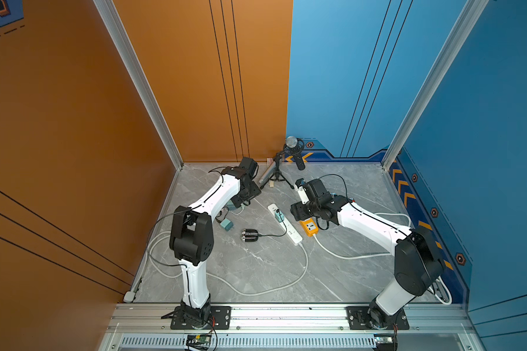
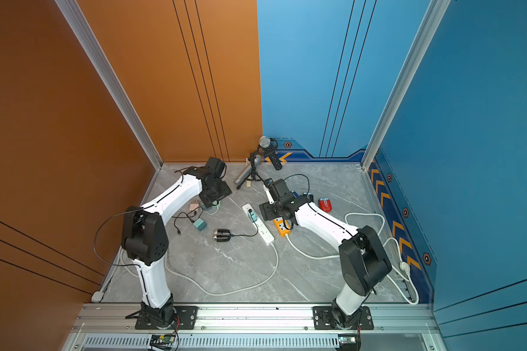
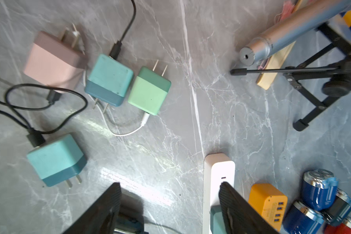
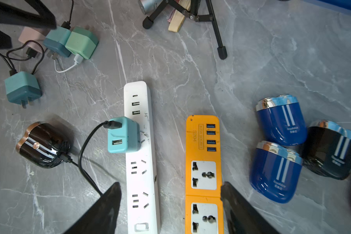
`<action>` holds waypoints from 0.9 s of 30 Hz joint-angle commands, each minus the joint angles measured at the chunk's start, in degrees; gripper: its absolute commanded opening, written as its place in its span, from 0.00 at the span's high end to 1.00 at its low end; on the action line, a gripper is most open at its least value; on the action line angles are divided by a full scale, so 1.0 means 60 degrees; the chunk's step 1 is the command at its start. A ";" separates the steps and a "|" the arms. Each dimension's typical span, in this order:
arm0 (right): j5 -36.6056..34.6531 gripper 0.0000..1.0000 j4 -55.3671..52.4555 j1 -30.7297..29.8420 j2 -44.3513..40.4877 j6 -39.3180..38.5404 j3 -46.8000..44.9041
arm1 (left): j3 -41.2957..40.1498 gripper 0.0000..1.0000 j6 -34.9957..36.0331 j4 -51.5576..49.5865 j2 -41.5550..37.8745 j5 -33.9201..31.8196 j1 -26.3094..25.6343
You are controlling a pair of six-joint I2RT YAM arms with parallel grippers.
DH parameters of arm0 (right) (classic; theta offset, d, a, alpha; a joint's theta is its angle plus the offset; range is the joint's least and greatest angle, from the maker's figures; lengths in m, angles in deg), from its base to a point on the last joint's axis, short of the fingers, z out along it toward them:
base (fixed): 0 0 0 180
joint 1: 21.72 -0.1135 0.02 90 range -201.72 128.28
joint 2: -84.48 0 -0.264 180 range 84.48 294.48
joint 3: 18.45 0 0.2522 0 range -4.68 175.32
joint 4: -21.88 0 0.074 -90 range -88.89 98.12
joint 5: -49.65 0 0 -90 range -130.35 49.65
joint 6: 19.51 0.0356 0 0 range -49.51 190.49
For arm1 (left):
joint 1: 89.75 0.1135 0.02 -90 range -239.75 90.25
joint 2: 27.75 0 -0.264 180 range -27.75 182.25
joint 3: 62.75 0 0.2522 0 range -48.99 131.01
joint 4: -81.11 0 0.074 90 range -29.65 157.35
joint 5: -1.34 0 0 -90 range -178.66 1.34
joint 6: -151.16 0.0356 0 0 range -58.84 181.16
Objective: Unplug the electric shaver
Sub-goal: Remove the plug from the socket.
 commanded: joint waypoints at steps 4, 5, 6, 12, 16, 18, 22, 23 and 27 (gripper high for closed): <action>0.1231 0.24 0.1631 -0.0086 0.0798 -0.0134 -0.0236 | 0.1963 0.23 -0.1145 -0.0993 0.1700 0.0877 -0.0468; 0.1267 0.24 0.1776 -0.0103 0.0904 -0.0193 -0.0251 | 0.2164 0.23 -0.1233 -0.1056 0.1871 0.0870 -0.0522; 0.1364 0.24 0.1858 -0.0108 0.1048 -0.0310 -0.0216 | 0.2303 0.23 -0.1354 -0.1101 0.2035 0.0898 -0.0575; 0.1423 0.26 0.2296 -0.0230 0.1639 -0.0489 -0.0295 | 0.2749 0.24 -0.1897 -0.1133 0.2762 0.1508 -0.0692; 0.1656 0.28 0.2728 -0.0338 0.2004 -0.0571 -0.0251 | 0.3121 0.26 -0.2052 -0.1145 0.3151 0.1706 -0.0799; 0.1562 0.28 0.2856 -0.0412 0.2150 -0.0631 -0.0175 | 0.3247 0.26 -0.2159 -0.1153 0.3296 0.1771 -0.0825; 0.1851 0.32 0.3017 -0.0441 0.2413 -0.0647 -0.0024 | 0.3406 0.26 -0.2304 -0.1278 0.3544 0.1856 -0.0824; 0.1839 0.32 0.3072 -0.0469 0.2424 -0.0641 -0.0031 | 0.3413 0.26 -0.2318 -0.1302 0.3568 0.1882 -0.0832; 0.1702 0.35 0.3129 -0.0503 0.2613 -0.0605 0.0053 | 0.3448 0.27 -0.2362 -0.1327 0.3680 0.1928 -0.0846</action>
